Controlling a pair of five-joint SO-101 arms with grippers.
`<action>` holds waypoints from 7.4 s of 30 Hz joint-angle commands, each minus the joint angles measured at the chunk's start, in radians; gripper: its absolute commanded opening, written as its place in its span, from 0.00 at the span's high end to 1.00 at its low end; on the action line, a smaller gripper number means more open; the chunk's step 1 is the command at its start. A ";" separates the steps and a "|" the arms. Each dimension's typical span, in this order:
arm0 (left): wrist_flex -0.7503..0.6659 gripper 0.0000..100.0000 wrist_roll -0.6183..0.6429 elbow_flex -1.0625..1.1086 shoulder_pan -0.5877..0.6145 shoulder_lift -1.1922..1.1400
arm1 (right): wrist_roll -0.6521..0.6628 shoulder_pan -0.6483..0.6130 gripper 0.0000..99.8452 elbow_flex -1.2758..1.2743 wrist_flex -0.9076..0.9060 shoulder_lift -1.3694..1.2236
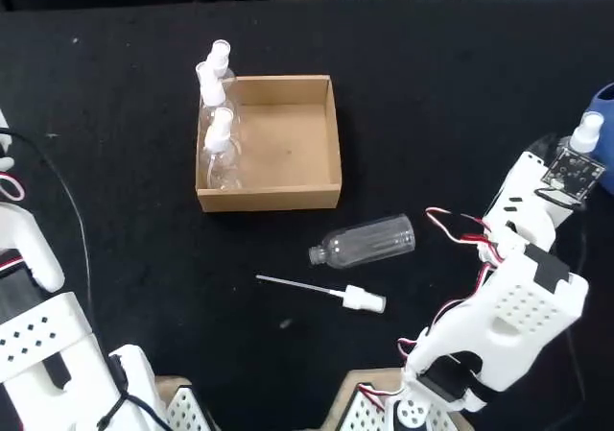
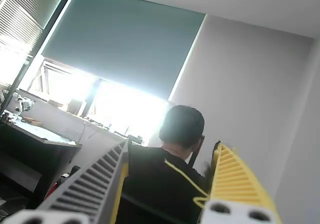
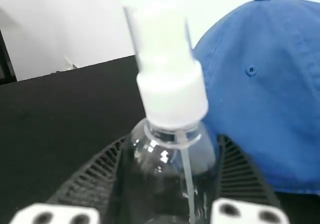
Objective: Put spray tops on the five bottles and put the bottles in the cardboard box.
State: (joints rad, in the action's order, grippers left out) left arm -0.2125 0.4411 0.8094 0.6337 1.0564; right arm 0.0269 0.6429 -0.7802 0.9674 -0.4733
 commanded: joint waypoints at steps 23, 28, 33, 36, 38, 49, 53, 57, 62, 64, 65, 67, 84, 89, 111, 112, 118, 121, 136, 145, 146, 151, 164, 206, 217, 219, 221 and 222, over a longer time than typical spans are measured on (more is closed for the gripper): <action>-0.017 0.85 0.008 -0.012 -0.013 0.005 | 0.008 -0.009 0.70 -0.008 0.031 0.059; -0.017 0.85 0.008 -0.012 -0.013 0.005 | 0.008 -0.009 0.70 -0.007 0.031 0.054; -0.017 0.85 0.008 -0.012 -0.013 0.005 | 0.008 -0.009 0.78 0.012 0.032 0.056; -0.017 0.85 0.008 -0.012 -0.013 0.005 | 0.008 0.006 0.99 0.036 0.077 0.058; -0.017 0.85 0.008 -0.012 -0.013 0.005 | 0.000 0.021 0.96 0.036 0.147 0.051; -0.018 0.85 0.009 -0.012 -0.013 0.005 | -0.003 -0.046 0.99 -0.054 0.060 0.283; -0.018 0.85 0.008 -0.012 -0.012 0.005 | -0.031 -0.172 0.99 -0.059 -0.201 0.484; -0.018 0.85 0.008 -0.012 -0.012 0.005 | -0.112 -0.331 0.99 -0.048 -0.436 0.657; -0.018 0.85 0.008 -0.012 -0.012 0.005 | -0.121 -0.543 0.99 -0.047 -0.488 0.734; -0.018 0.85 0.008 -0.012 -0.012 0.005 | -0.121 -0.620 0.99 -0.041 -0.477 0.733; -0.018 0.85 0.008 -0.012 -0.012 0.005 | -0.121 -0.654 0.99 -0.038 -0.477 0.728; -0.018 0.85 0.008 -0.012 -0.012 0.005 | -0.121 -0.717 0.99 -0.019 -0.465 0.711; -0.018 0.85 0.008 -0.012 -0.012 0.005 | -0.319 -0.807 0.99 0.262 -0.394 0.298; -0.018 0.85 0.006 -0.012 -0.008 0.005 | -0.247 -0.810 0.99 0.314 -0.327 0.191; -0.020 0.85 0.006 -0.013 -0.002 0.005 | -0.106 -0.832 0.99 0.380 -0.149 -0.061; -0.020 0.85 0.006 -0.013 -0.002 0.005 | -0.106 -0.833 0.99 0.378 -0.149 -0.062; -0.020 0.85 0.006 -0.013 -0.002 0.005 | -0.106 -0.833 0.99 0.380 -0.149 -0.090; -0.020 0.85 0.006 -0.013 -0.002 0.005 | -0.106 -0.833 0.99 0.381 -0.149 -0.111; -0.020 0.85 0.006 -0.013 -0.002 0.005 | -0.066 -0.833 0.74 0.400 -0.152 -0.134; -0.020 0.85 0.006 -0.015 -0.004 0.005 | -0.060 -0.833 0.69 0.403 -0.147 -0.128; -0.020 0.85 0.006 -0.015 -0.004 0.005 | -0.060 -0.833 0.69 0.403 -0.147 -0.128; -0.020 0.85 0.006 -0.015 -0.004 0.005 | -0.058 -0.833 0.68 0.401 -0.147 -0.128; -0.020 0.85 0.006 -0.015 -0.004 0.005 | -0.057 -0.833 0.90 0.398 -0.147 -0.128; -0.020 0.85 0.006 -0.013 -0.004 0.005 | 0.078 -0.833 0.99 0.228 0.387 -0.154; -0.020 0.85 0.006 -0.013 -0.008 0.005 | 0.083 -0.850 0.99 0.295 0.397 -0.232; -0.020 0.85 0.006 -0.013 -0.008 0.005 | 0.081 -0.848 0.99 0.295 0.391 -0.234; -0.020 0.85 0.006 -0.013 -0.005 0.005 | 0.078 -0.845 0.99 0.295 0.391 -0.234; -0.020 0.85 0.006 -0.013 -0.005 0.005 | 0.078 -0.845 0.99 0.295 0.391 -0.234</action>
State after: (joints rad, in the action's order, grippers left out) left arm -0.2125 0.4411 0.8094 0.6337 1.0564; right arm 0.1005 -0.1918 -0.5347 1.3372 -0.7158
